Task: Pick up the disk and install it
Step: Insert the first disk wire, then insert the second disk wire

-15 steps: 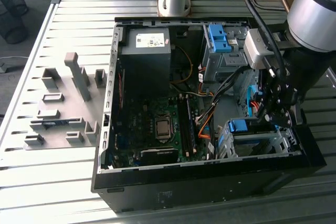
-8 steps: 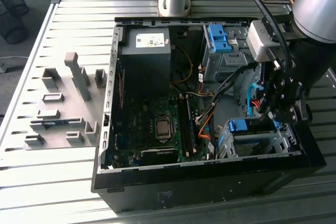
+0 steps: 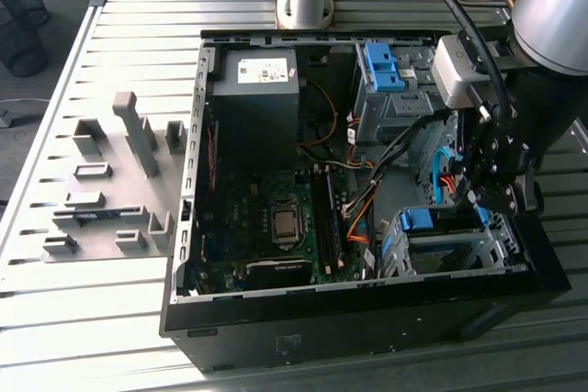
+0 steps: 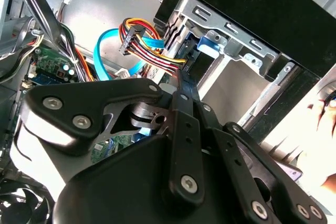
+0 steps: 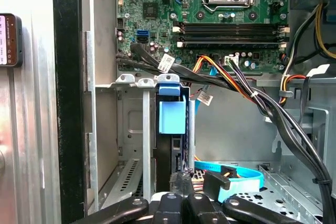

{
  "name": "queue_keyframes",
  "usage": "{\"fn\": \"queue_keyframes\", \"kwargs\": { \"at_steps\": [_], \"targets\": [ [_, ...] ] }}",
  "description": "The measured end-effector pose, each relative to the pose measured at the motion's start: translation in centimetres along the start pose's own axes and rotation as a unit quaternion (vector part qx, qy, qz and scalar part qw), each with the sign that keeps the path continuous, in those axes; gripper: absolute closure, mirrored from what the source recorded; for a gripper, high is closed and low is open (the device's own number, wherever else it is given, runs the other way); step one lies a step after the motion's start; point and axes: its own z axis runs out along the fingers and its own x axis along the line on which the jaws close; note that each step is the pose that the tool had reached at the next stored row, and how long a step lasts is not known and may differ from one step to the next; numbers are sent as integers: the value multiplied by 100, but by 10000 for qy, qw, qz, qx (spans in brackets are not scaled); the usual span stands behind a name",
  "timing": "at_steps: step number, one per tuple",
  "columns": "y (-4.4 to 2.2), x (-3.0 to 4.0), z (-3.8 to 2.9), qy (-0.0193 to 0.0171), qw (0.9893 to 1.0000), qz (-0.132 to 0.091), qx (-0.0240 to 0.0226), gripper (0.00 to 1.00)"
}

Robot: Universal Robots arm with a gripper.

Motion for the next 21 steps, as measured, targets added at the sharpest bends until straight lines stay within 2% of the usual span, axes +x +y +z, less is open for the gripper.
{"fn": "queue_keyframes", "kwargs": {
  "at_steps": [14, 21],
  "targets": [
    [3, 0, 0, -2, 10000, 0, 0, 89],
    [90, 3, -6, -2, 10000, 0, 0, 89]
  ]
}}
